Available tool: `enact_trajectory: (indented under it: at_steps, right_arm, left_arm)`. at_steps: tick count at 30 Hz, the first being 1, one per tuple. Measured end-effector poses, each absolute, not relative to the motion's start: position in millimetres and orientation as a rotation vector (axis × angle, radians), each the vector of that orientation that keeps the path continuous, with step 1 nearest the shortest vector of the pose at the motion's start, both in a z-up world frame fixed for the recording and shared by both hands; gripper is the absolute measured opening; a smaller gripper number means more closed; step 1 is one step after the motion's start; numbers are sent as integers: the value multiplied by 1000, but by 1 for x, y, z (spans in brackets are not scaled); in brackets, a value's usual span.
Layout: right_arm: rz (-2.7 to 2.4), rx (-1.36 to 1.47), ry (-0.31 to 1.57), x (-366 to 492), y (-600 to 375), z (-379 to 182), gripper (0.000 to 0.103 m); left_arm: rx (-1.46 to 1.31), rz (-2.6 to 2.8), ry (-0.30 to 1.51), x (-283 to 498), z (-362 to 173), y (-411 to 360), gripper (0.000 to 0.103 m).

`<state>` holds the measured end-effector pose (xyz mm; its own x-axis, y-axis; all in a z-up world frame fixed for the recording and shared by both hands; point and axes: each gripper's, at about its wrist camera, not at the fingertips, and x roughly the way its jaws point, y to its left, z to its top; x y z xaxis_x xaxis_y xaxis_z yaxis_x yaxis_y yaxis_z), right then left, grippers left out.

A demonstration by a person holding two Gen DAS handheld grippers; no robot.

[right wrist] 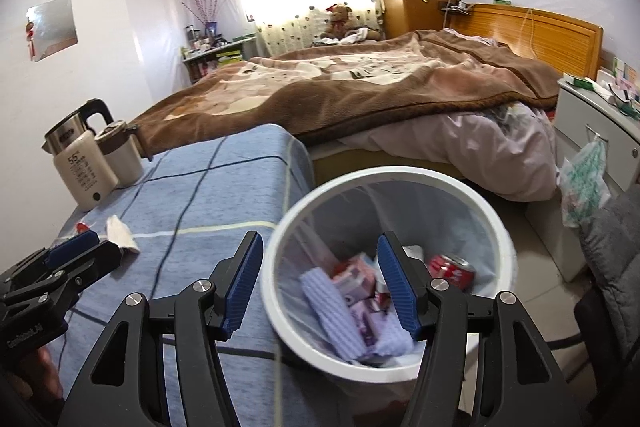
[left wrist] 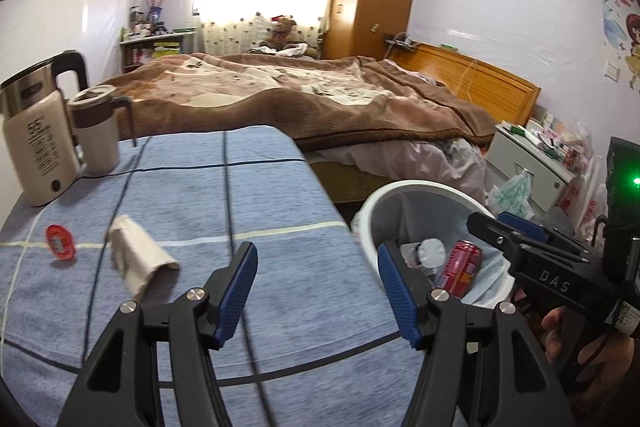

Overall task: Collect trash
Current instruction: 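Move both open tools back over the table toward the jelly cup and paper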

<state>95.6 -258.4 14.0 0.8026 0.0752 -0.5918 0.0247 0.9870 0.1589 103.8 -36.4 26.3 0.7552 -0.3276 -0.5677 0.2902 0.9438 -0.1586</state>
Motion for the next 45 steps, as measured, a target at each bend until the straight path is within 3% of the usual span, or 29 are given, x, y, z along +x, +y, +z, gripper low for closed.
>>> enact_trajectory:
  at_steps: [23,45]
  right_arm:
    - [325,100,634,124,-131,14,61]
    - [489,-8,770,189,-21,-30,61]
  left_arm:
    - [-166,-74,624,97,15,106,68]
    - [-214,37,664,130,-5,196,70]
